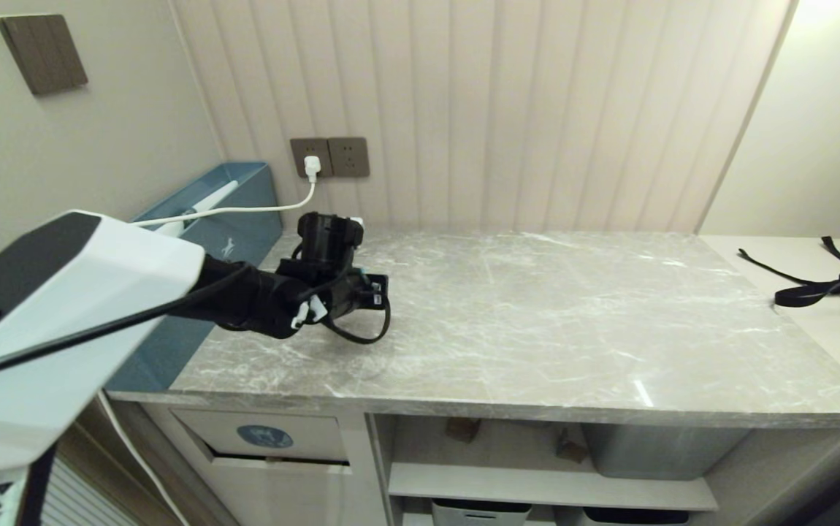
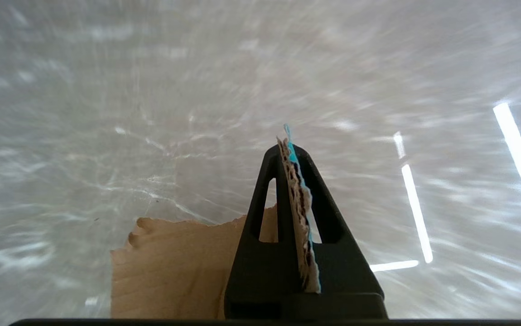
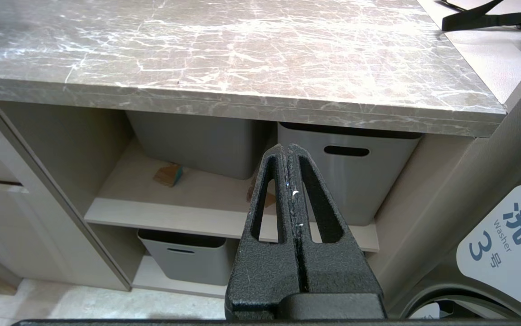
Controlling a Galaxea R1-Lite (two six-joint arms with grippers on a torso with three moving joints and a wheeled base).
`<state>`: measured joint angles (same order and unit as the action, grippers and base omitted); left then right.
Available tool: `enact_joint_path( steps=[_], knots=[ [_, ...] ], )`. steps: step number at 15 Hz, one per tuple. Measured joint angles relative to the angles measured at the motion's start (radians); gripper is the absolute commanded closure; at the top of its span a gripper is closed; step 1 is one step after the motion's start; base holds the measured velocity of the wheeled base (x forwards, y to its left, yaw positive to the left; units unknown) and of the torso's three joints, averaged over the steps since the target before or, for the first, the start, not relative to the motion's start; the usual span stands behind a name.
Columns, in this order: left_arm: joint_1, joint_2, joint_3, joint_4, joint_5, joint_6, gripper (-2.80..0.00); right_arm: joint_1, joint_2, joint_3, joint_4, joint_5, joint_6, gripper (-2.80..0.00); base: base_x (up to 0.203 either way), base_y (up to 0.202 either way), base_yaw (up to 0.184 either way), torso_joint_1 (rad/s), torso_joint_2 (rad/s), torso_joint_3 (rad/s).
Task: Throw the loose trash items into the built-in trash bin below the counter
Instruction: Pick up the garbage, then put the garbage in the trash can
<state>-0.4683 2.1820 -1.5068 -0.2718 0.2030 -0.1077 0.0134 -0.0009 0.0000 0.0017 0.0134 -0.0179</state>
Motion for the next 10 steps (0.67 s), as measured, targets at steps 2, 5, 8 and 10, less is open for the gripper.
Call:
enact_joint_path(
  steps=[2, 5, 8, 10],
  knots=[
    [-0.031, -0.128, 0.101, -0.020, 0.000, -0.003, 0.00, 0.000, 0.000, 0.000, 0.000, 0.000, 0.000, 0.00, 0.000, 0.000, 0.000, 0.000, 0.00, 0.000],
    [-0.057, -0.356, 0.356, -0.048, 0.005, -0.006, 0.00, 0.000, 0.000, 0.000, 0.000, 0.000, 0.000, 0.00, 0.000, 0.000, 0.000, 0.000, 0.00, 0.000],
    [-0.072, -0.628, 0.646, -0.116, 0.014, -0.006, 0.00, 0.000, 0.000, 0.000, 0.000, 0.000, 0.000, 0.00, 0.000, 0.000, 0.000, 0.000, 0.00, 0.000],
    [-0.076, -0.824, 0.823, -0.137, 0.028, -0.005, 0.00, 0.000, 0.000, 0.000, 0.000, 0.000, 0.000, 0.00, 0.000, 0.000, 0.000, 0.000, 0.00, 0.000]
  ],
)
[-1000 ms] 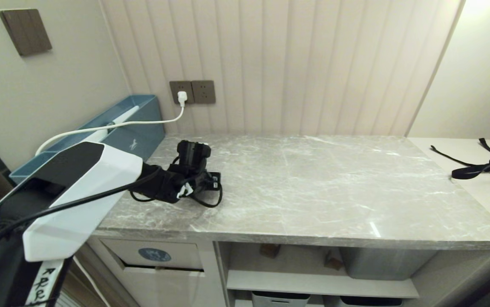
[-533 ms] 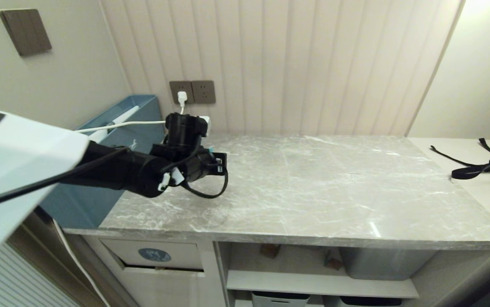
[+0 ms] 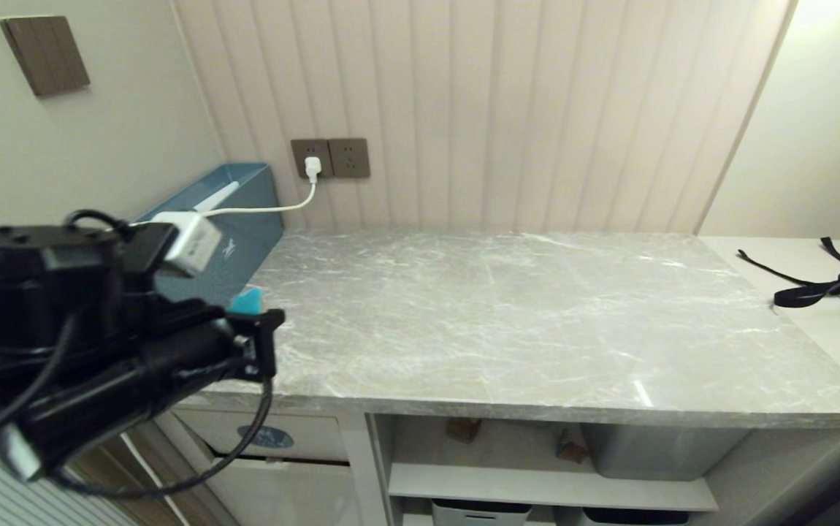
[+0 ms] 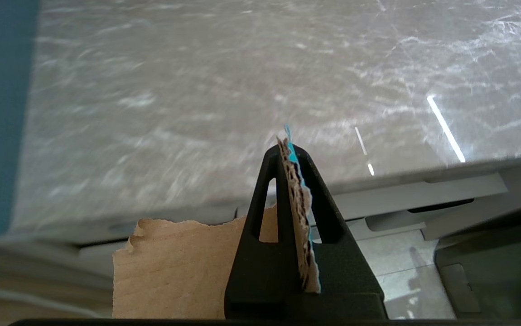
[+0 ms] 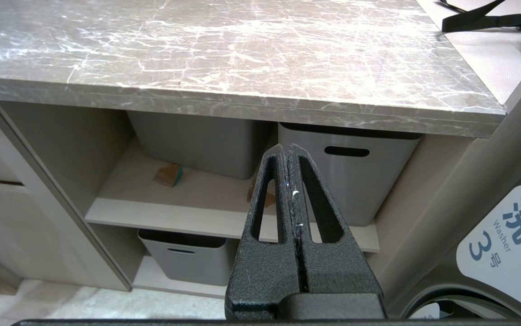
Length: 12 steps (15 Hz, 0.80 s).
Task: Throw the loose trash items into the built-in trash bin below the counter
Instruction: Put the garbage in the trash can
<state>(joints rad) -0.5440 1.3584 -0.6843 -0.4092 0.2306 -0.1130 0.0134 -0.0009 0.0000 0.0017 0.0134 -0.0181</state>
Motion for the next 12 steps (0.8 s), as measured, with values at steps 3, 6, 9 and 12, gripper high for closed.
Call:
enact_joint_path(
  steps=[3, 6, 9, 12],
  knots=[
    [-0.001, -0.237, 0.205, 0.016, 0.049, 0.005, 0.00, 0.000, 0.000, 0.000, 0.000, 0.000, -0.004, 0.00, 0.000, 0.000, 0.000, 0.000, 0.00, 0.000],
    [-0.002, -0.339, 0.273, 0.084, -0.029, 0.002, 0.00, 0.000, 0.000, 0.000, 0.000, 0.001, -0.003, 0.00, 0.000, 0.000, 0.000, 0.000, 0.00, 0.000],
    [-0.001, -0.361, 0.308, 0.078, -0.204, -0.042, 0.00, 0.000, 0.000, 0.000, 0.000, 0.001, -0.003, 0.00, 0.000, 0.000, 0.000, 0.000, 0.00, 0.000],
    [0.001, -0.355, 0.340, 0.073, -0.254, -0.128, 0.00, 0.000, 0.000, 0.000, 0.000, 0.000, -0.005, 0.00, 0.000, 0.000, 0.000, -0.071, 0.15, 0.089]
  ],
)
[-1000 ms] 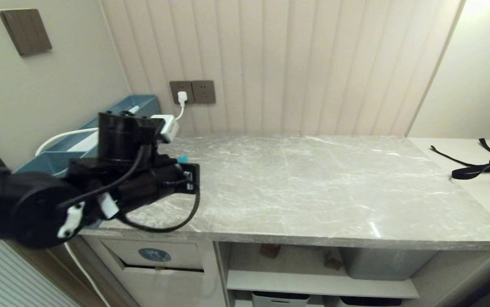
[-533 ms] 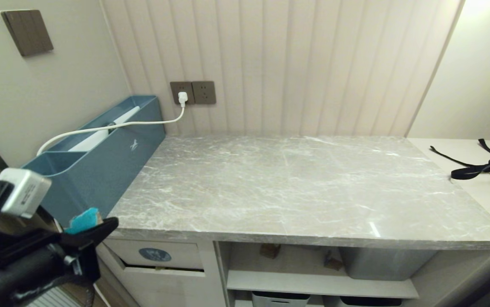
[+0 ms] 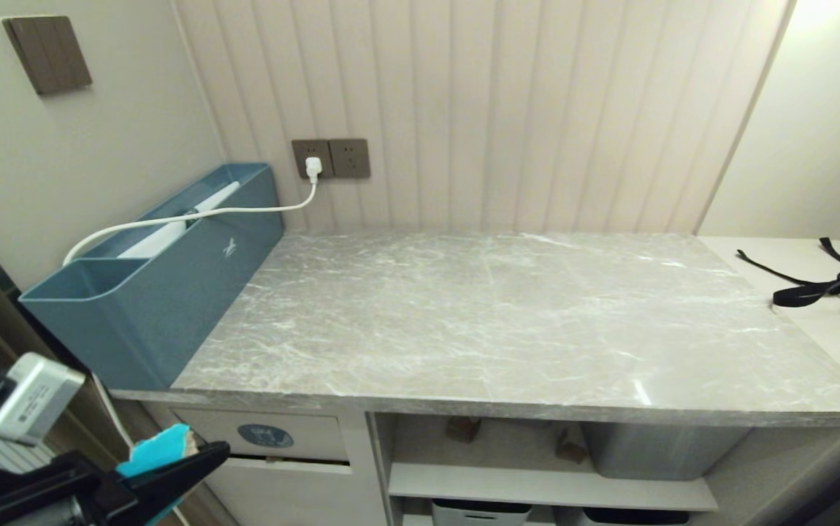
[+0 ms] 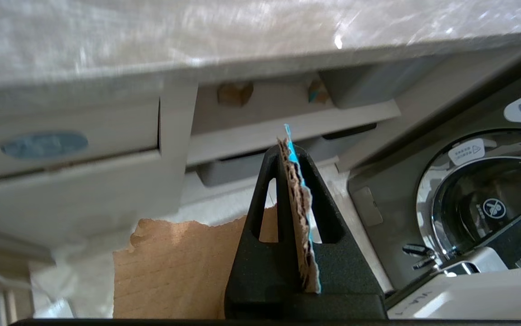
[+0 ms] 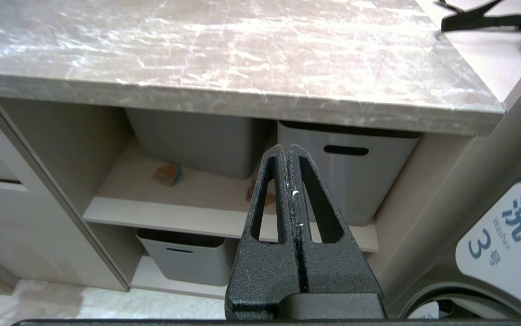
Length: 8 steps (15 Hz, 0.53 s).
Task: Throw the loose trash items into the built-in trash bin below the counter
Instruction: Put the garbage in the trash can
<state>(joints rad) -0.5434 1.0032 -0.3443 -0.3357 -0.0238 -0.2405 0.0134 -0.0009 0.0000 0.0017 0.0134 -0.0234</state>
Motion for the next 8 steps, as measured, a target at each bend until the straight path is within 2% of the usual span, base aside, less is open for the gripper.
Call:
enact_joint_path(
  steps=[4, 8],
  knots=[
    [0.032, 0.029, 0.041, 0.001, 0.002, -0.071, 0.00, 0.000, 0.000, 0.000, -0.002, 0.000, 0.000, 0.00, 0.000, 0.000, 0.000, -0.192, 0.41, 0.220],
    [0.113, 0.073, 0.053, -0.007, 0.002, -0.068, 0.00, 0.000, 0.000, 0.000, -0.001, 0.000, 0.000, 0.00, 0.000, 0.000, 0.000, -0.246, 0.55, 0.292]
  ],
)
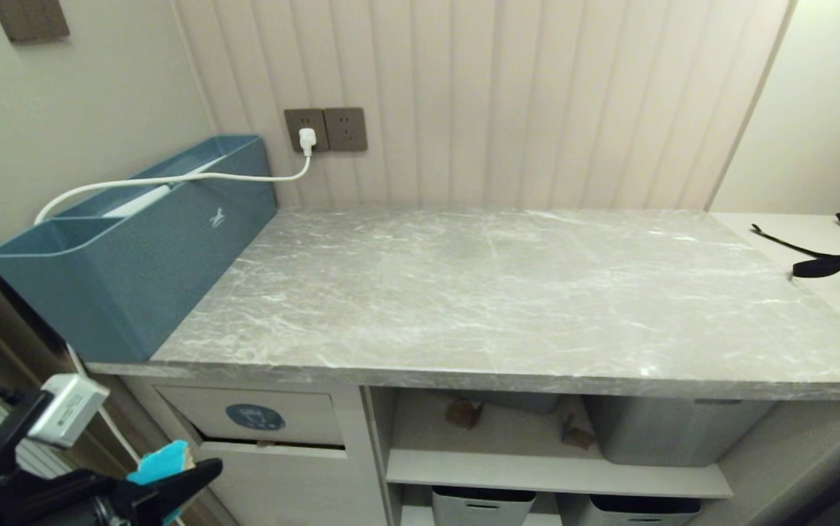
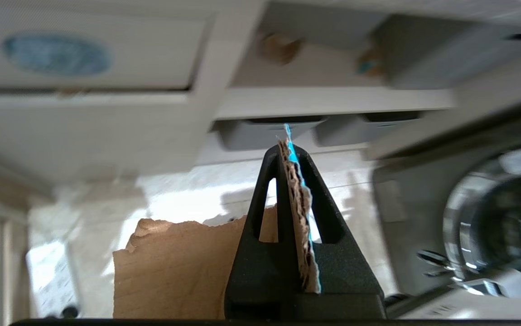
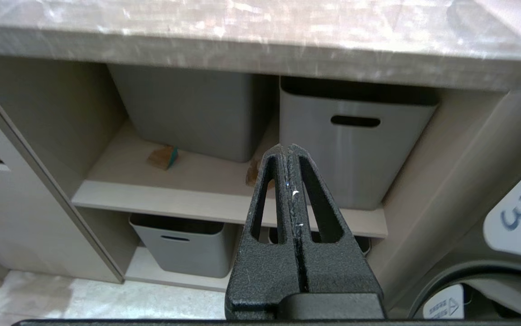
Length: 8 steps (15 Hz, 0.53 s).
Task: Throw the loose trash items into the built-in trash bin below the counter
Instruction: Put the garbage in the trash can
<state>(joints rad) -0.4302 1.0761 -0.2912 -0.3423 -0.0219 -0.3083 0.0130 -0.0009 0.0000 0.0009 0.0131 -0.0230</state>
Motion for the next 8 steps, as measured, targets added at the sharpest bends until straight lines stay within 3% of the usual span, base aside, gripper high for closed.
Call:
enact_joint_path(
  steps=[6, 8],
  knots=[
    [0.296, 0.059, 0.045, -0.002, 0.001, 0.052, 0.00, 0.000, 0.000, 0.000, 0.000, 0.000, 0.000, 0.00, 0.000, 0.000, 0.000, -0.237, 0.53, 0.291],
    [0.342, 0.074, 0.088, 0.000, -0.001, 0.062, 0.00, 0.000, 0.000, 0.000, 0.000, 0.000, 0.000, 0.00, 0.000, 0.000, 0.000, -0.217, 0.51, 0.289]
  ],
)
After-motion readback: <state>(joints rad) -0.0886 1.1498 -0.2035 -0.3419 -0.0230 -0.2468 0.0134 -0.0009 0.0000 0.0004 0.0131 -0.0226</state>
